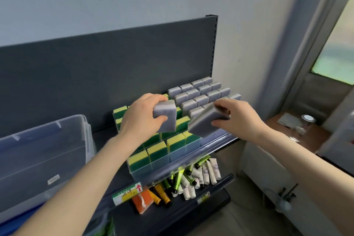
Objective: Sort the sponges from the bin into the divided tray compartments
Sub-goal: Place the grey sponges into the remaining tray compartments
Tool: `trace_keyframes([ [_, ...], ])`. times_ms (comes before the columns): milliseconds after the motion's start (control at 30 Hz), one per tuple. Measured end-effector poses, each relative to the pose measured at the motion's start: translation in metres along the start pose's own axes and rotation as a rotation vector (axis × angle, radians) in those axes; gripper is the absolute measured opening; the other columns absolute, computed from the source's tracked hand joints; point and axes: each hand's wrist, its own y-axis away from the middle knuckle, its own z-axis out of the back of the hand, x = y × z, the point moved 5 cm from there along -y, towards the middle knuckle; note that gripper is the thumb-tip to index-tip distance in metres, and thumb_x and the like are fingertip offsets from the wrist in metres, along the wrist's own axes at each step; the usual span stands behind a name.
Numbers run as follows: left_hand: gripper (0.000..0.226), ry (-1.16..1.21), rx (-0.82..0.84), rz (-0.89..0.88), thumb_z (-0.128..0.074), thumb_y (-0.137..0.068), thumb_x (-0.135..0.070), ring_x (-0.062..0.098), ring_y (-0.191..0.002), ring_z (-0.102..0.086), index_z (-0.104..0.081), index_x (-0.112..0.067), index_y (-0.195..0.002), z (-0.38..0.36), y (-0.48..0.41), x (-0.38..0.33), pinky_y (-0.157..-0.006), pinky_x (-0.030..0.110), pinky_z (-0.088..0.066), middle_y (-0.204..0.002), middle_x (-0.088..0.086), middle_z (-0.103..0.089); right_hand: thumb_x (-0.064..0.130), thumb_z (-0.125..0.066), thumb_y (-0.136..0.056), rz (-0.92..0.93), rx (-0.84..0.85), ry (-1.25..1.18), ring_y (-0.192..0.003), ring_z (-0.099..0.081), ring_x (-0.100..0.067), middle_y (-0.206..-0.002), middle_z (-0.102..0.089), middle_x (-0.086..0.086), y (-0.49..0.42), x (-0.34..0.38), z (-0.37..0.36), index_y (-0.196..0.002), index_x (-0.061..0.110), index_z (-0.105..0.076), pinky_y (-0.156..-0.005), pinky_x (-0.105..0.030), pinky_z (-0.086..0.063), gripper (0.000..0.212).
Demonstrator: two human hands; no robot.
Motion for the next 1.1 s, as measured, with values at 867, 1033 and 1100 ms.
trace_keyframes([
  [867, 0.046, 0.208, 0.128, -0.037, -0.078, -0.074, -0.028, 0.005, -0.088, -0.057, -0.059, -0.037, -0.115, -0.168, -0.177, -0.054, -0.078, 0.034, -0.054, -0.109, -0.020, -0.057, 0.014, -0.074, -0.074, -0.159, -0.046, 0.009, -0.097, -0.059, -0.022, -0.106, -0.065, 0.003, -0.112, -0.203, 0.026, -0.117, 0.018, -0.061, -0.082, -0.032, -0.046, 0.046],
  [1033, 0.048, 0.185, 0.107, 0.002, -0.078, -0.073, -0.028, 0.005, -0.094, -0.055, -0.059, -0.036, -0.117, -0.178, -0.189, -0.064, -0.081, 0.031, -0.053, -0.109, -0.020, -0.056, 0.012, -0.074, -0.073, -0.101, -0.005, -0.024, -0.093, -0.059, -0.019, -0.102, -0.064, 0.007, -0.128, -0.227, 0.026, -0.116, 0.020, -0.062, -0.079, -0.029, -0.045, 0.045],
  [1100, 0.049, 0.171, 0.091, 0.033, -0.079, -0.073, -0.028, 0.005, -0.096, -0.054, -0.059, -0.035, -0.117, -0.182, -0.190, -0.069, -0.083, 0.029, -0.051, -0.108, -0.021, -0.055, 0.012, -0.074, -0.073, -0.065, 0.035, -0.041, -0.094, -0.059, -0.018, -0.103, -0.064, 0.007, -0.134, -0.236, 0.026, -0.117, 0.020, -0.062, -0.080, -0.030, -0.047, 0.046],
])
